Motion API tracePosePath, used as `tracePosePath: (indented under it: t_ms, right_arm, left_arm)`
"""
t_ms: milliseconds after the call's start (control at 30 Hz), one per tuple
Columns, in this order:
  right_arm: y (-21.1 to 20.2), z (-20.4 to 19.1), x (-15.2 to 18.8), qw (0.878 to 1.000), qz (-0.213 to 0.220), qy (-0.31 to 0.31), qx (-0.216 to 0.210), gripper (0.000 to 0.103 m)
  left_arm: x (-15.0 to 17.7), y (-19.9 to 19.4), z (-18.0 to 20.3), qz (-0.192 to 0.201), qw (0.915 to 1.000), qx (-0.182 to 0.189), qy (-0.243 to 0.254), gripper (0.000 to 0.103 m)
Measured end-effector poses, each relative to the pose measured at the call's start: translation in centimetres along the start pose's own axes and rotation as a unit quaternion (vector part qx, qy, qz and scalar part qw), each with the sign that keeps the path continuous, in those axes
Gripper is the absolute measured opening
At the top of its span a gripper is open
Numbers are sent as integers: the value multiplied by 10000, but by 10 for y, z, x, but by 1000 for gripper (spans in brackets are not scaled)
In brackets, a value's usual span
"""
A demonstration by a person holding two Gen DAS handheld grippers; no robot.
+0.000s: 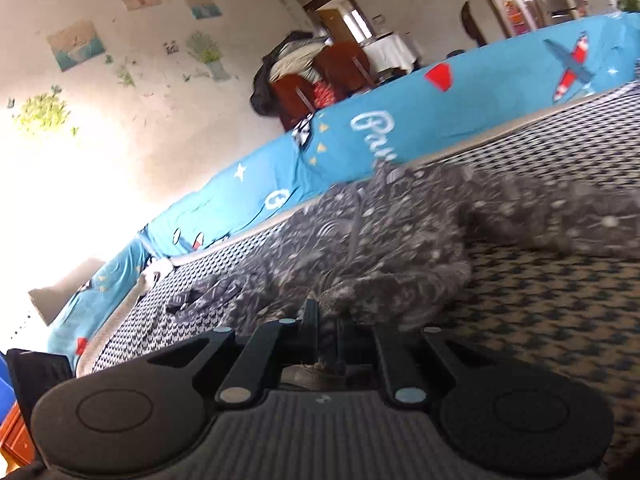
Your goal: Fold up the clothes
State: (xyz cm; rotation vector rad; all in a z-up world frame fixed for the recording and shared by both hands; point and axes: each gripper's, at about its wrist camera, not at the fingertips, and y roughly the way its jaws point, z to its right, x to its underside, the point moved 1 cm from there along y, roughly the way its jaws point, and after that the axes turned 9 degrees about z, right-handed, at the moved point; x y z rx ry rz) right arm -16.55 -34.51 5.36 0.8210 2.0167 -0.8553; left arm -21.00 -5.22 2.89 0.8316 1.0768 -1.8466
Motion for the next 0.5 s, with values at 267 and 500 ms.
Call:
tracePosePath:
  t_ms: [267, 500]
  right_arm:
    - [-49, 17, -14, 9945, -27, -469, 932, 11]
    - [-48, 22, -25, 9944, 43, -488, 938, 16]
  left_arm:
    - [-24, -19, -11, 347, 9989, -190, -247, 103]
    - [-46, -18, -32, 373, 9953, -815, -360, 103]
